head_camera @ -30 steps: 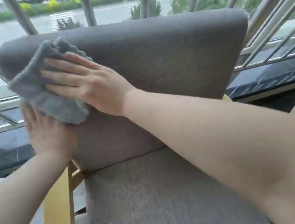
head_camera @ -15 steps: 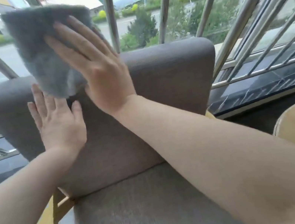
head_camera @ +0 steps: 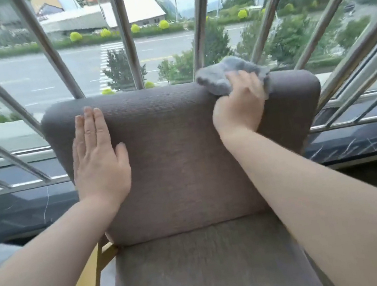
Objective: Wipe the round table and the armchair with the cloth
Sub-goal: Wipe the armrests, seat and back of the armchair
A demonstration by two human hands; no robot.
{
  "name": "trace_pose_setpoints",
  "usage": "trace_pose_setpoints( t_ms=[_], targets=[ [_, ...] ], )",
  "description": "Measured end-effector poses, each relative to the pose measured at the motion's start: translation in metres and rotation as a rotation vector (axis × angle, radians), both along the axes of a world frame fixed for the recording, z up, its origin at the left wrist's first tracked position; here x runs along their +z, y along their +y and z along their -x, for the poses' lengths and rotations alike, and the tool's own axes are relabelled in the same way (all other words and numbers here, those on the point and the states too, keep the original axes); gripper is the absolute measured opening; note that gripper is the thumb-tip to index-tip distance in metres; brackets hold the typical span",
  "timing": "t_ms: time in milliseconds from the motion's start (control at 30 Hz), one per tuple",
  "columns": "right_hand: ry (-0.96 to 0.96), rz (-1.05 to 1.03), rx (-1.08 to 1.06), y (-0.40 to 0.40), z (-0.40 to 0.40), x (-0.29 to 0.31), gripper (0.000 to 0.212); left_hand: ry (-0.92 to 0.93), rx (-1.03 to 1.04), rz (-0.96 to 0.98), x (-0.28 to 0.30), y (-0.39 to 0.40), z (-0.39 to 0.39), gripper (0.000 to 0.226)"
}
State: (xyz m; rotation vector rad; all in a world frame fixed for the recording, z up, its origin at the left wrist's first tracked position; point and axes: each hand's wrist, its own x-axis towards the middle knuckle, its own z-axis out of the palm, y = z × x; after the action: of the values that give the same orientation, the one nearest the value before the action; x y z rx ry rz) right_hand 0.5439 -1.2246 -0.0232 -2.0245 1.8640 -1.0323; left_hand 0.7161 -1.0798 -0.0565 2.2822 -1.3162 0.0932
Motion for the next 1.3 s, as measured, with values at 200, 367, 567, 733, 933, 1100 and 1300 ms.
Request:
trace_pose_setpoints(
  t_ms=[200,367,567,733,933,1100,1300],
  targets=[
    [0.290,-0.019,0.726,0.089,-0.146,0.008,0.057,-0.079,0.057,-0.074,-0.007,0.005,-0.023,0.074],
    [0.219,0.265,0.703,0.050,-0.081,-0.012,0.049,0.091,0.091,0.094,-0.002,0.016,-0.036,0.075],
    [0.115,0.047,0.682,0.115,-0.165,-0.004,0.055,0.028,-0.074,0.094,-0.010,0.028,-0.044,0.075],
    [0.347,0.144,0.887,0.067,-0.134,-0.002,0.058,0.186,-0.053,0.133,-0.005,0.035,-0.058,0.068],
    [0.142,0.214,0.646,0.090,-0.108,-0.024,0.052,0.125,-0.117,0.143,0.010,0.005,-0.025,0.065],
    [0.327,0.302,0.416,0.019,0.008,-0.032,0.058,0.017,-0.178,0.028,0.008,-0.022,0.019,0.060],
    [0.026,0.239,0.148,0.031,-0.003,-0.035,0.054,-0.025,-0.271,0.002,0.009,-0.070,0.083,0.058]
  ],
)
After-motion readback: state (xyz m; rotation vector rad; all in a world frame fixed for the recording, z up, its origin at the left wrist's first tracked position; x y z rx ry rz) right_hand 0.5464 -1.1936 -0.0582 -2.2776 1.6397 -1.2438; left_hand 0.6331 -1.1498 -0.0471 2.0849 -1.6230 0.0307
